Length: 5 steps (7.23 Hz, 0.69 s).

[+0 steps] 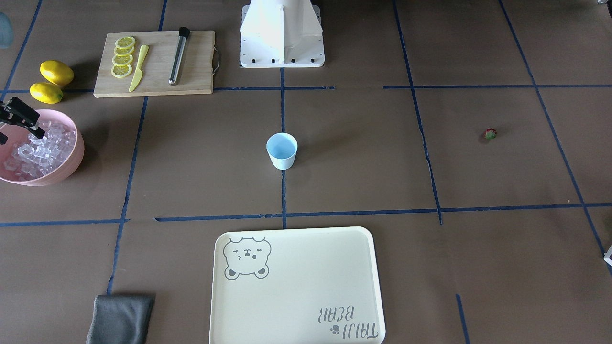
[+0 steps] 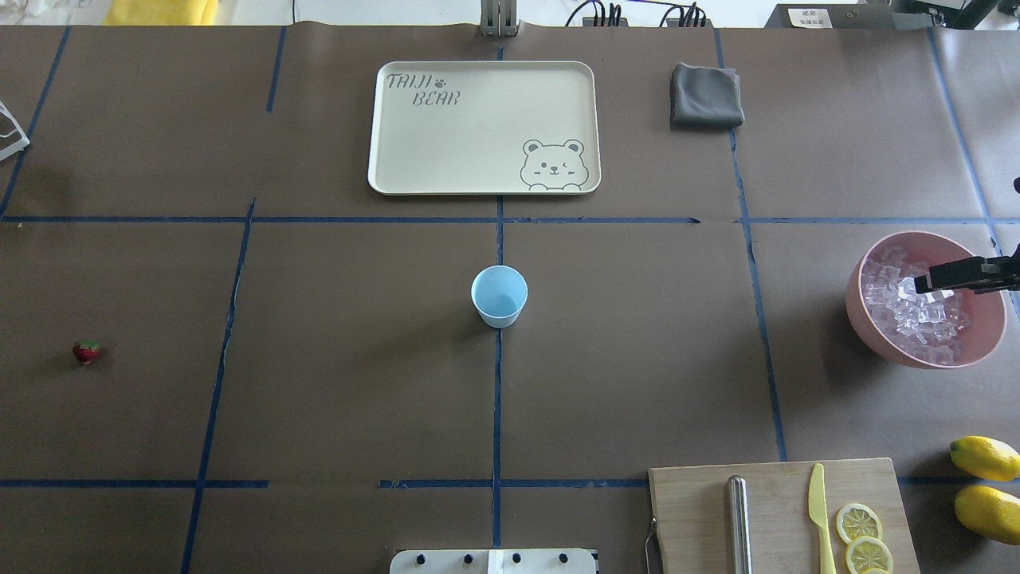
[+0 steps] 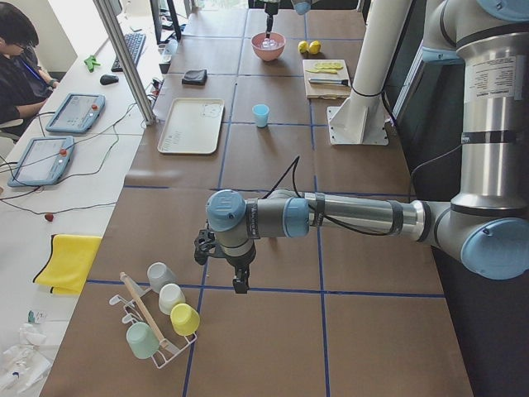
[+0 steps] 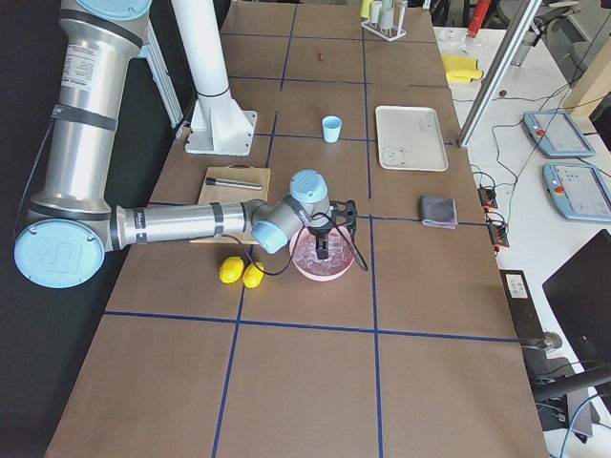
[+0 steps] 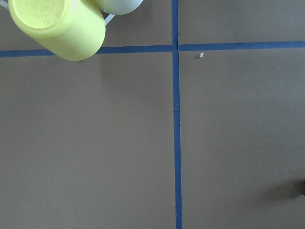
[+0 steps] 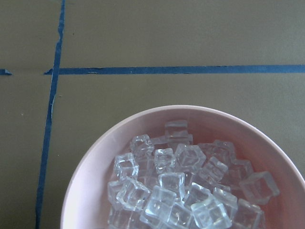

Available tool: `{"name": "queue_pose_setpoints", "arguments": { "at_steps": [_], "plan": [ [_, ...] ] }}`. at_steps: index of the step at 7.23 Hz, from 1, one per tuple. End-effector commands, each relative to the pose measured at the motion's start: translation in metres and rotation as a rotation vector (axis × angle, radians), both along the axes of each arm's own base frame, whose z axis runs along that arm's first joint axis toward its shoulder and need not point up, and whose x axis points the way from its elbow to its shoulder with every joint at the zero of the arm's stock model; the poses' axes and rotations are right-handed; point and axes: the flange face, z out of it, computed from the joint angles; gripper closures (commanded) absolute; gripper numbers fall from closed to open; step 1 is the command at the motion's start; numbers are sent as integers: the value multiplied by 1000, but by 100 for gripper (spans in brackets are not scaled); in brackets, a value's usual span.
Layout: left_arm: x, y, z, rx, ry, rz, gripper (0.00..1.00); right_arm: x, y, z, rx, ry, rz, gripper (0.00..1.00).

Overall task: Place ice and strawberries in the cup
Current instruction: 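Lower the right gripper into the bowl and grasp an ice cube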

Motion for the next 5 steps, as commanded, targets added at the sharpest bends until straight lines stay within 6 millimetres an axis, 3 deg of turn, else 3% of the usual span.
{"name": "queue_pose_setpoints", "arguments": {
  "at_steps": [1, 5],
  "plan": [
    [0, 0, 1, -1, 0, 0, 0, -16, 7, 3, 19, 52, -5, 7],
    [1, 0, 1, -4, 0, 0, 0, -26, 19, 13, 14, 85, -27, 14]
  ]
}}
